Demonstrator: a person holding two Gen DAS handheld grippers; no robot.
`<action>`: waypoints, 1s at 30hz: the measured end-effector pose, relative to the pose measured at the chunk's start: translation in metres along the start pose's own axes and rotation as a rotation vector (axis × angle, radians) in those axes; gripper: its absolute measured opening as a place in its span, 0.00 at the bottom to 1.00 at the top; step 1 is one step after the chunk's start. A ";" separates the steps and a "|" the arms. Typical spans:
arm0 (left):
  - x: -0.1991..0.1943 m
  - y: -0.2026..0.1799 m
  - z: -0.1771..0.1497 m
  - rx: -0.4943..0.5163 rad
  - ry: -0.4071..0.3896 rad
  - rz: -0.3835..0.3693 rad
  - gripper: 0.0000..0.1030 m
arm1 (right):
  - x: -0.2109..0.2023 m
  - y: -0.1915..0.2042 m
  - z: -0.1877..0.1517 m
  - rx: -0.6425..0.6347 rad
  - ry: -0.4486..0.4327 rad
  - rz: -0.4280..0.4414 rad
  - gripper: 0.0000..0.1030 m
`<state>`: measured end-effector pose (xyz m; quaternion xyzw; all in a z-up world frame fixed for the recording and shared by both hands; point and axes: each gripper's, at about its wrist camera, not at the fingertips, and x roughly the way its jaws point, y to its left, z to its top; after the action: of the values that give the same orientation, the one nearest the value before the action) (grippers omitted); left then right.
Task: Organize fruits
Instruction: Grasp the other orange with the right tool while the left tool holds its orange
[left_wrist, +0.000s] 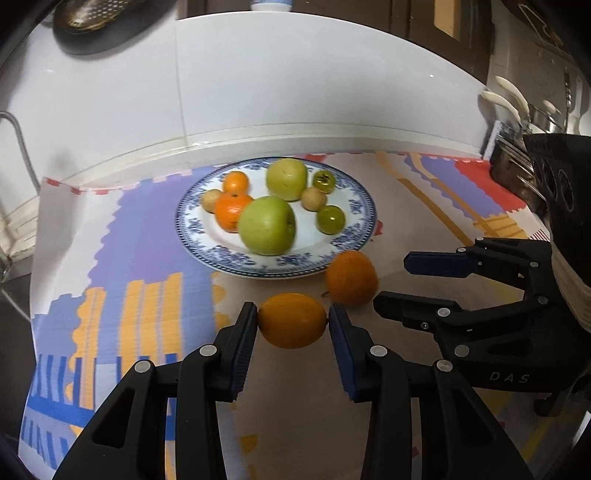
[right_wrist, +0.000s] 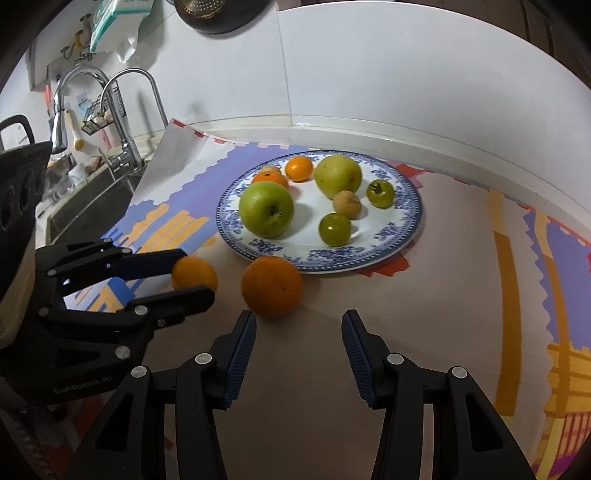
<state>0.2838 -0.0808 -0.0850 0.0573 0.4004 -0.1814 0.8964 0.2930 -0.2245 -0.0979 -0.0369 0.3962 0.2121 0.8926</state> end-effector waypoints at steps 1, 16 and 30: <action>0.000 0.003 0.000 -0.008 0.001 0.007 0.38 | 0.002 0.002 0.001 -0.002 -0.001 0.005 0.48; -0.003 0.020 0.000 -0.067 -0.004 0.043 0.38 | 0.025 0.007 0.015 0.011 0.024 0.069 0.48; -0.012 0.018 0.004 -0.069 -0.036 0.048 0.38 | 0.022 0.008 0.015 0.035 0.001 0.065 0.41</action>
<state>0.2862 -0.0620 -0.0742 0.0325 0.3886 -0.1470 0.9090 0.3131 -0.2059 -0.1027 -0.0082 0.4013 0.2341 0.8855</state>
